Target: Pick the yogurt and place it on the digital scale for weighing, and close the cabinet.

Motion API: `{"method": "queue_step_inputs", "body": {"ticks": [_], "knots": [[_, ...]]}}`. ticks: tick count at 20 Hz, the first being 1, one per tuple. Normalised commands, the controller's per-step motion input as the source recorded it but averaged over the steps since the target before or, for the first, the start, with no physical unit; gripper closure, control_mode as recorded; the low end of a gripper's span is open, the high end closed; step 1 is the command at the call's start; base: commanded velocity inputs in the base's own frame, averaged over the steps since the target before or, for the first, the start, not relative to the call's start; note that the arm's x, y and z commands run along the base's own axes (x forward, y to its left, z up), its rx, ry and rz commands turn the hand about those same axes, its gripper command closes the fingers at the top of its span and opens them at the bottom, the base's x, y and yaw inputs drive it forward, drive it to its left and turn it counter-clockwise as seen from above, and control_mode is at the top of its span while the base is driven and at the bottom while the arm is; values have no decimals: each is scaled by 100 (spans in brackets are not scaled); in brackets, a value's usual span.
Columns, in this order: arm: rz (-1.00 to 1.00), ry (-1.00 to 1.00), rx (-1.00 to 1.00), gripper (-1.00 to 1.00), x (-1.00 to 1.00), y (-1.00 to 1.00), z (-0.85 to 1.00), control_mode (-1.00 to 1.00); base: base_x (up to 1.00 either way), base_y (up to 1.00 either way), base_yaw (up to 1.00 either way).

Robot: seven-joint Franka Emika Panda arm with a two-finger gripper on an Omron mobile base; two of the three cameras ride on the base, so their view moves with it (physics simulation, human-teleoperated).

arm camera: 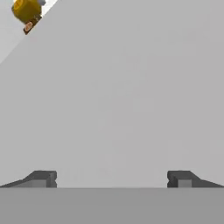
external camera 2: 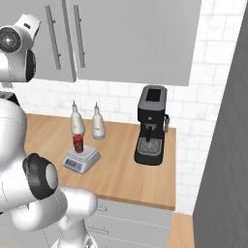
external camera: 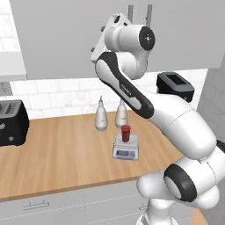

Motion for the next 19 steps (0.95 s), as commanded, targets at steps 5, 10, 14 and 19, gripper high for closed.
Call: {"method": "queue_step_inputs", "body": {"ticks": [5, 10, 14, 19], "knots": [[1, 0, 0, -100, 100, 0, -22, -100, 0, 0, 0], [0, -3, 0, -100, 93, 3, -27, -100, 0, 0, 0], [0, -21, 0, -100, 84, 16, -58, -100, 0, 0, 0], [0, -21, 0, -100, 72, 9, -74, -100, 0, 0, 0]]}}
